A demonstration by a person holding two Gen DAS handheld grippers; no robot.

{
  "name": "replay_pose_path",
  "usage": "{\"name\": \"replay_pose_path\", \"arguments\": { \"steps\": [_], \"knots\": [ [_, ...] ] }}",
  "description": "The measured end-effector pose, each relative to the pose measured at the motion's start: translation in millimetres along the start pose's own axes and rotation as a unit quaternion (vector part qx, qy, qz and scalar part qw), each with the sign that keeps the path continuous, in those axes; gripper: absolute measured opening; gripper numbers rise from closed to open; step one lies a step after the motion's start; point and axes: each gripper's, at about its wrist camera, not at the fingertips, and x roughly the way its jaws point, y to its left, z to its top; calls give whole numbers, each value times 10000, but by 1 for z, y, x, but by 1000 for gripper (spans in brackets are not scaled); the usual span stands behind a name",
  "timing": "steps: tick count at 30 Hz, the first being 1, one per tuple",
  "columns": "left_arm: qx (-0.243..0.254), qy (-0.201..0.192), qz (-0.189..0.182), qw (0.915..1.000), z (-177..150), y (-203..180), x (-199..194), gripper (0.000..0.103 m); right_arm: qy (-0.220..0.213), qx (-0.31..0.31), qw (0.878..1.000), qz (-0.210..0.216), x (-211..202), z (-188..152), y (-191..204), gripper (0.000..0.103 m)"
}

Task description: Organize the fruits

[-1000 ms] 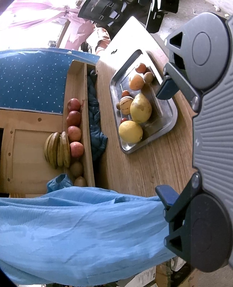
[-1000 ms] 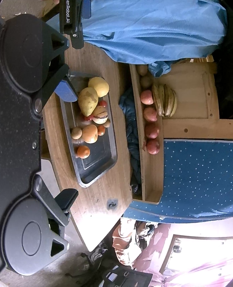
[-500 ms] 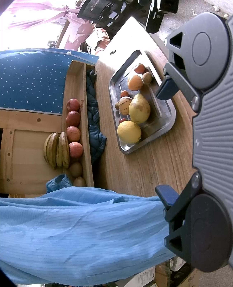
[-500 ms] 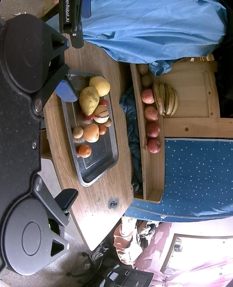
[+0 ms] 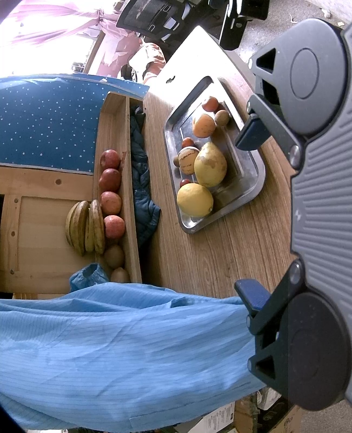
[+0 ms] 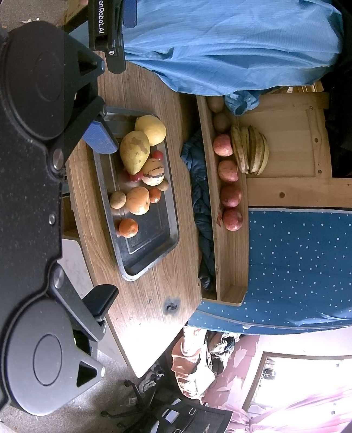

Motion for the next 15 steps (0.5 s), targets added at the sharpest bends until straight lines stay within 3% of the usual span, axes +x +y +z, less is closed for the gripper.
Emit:
{"name": "replay_pose_path", "arguments": {
  "steps": [15],
  "knots": [
    [-15,36,-7,10000,0,0,2,103,6,-7,10000,9,1,0,0,102]
  ]
}}
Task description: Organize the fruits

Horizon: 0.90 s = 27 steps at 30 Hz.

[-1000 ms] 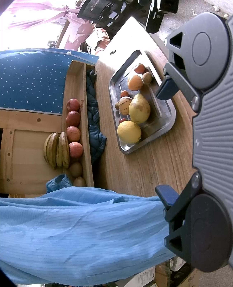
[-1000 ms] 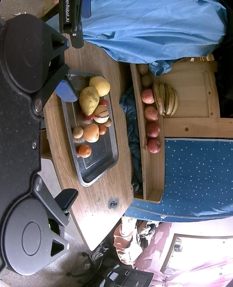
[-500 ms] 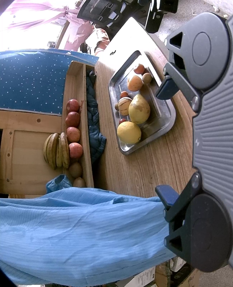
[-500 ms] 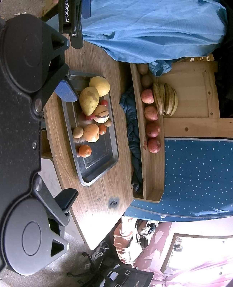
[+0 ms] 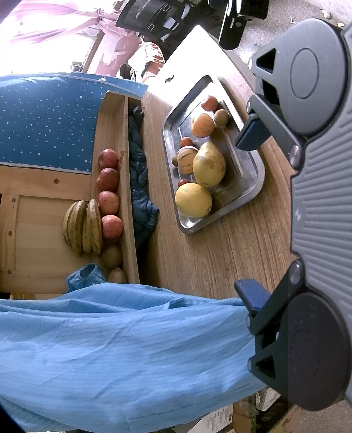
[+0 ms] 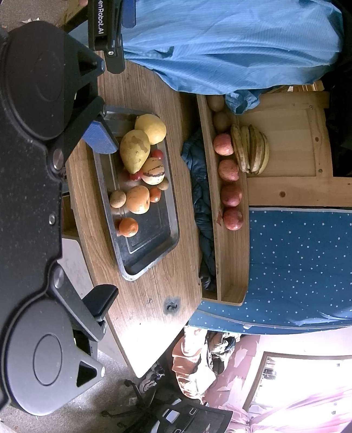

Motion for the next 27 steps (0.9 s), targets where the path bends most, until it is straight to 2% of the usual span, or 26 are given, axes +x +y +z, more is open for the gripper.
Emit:
{"name": "replay_pose_path", "arguments": {
  "steps": [16,27],
  "knots": [
    [35,246,-14,9997,2,-1,8,103,15,7,10000,-5,1,0,0,102],
    [-27,216,-62,9997,2,1,8,103,47,37,10000,-48,5,-5,0,102]
  ]
}}
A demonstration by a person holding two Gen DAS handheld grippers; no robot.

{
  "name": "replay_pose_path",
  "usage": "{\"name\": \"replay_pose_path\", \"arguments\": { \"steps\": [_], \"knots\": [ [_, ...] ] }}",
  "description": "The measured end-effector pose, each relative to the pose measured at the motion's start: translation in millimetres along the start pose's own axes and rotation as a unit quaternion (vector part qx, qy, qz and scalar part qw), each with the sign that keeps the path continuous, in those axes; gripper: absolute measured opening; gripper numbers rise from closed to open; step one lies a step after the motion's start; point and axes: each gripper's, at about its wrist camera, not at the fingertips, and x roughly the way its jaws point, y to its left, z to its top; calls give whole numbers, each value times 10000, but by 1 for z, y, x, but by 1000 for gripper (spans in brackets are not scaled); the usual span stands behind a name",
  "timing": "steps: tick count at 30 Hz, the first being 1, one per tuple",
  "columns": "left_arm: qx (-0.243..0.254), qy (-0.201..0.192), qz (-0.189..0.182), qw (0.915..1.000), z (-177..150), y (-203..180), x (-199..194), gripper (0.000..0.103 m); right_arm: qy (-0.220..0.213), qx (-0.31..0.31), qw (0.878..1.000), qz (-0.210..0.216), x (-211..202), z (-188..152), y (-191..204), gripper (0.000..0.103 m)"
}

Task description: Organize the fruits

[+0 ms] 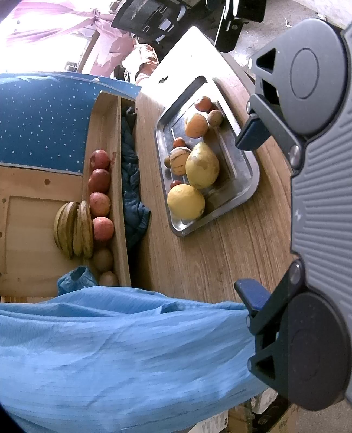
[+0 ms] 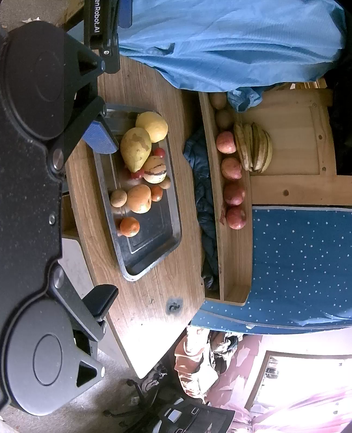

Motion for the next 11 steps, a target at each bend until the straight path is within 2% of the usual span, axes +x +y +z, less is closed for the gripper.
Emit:
{"name": "replay_pose_path", "arguments": {
  "steps": [11],
  "knots": [
    [-25,7,9,10000,4,0,4,103,23,-4,10000,2,4,2,2,102]
  ]
}}
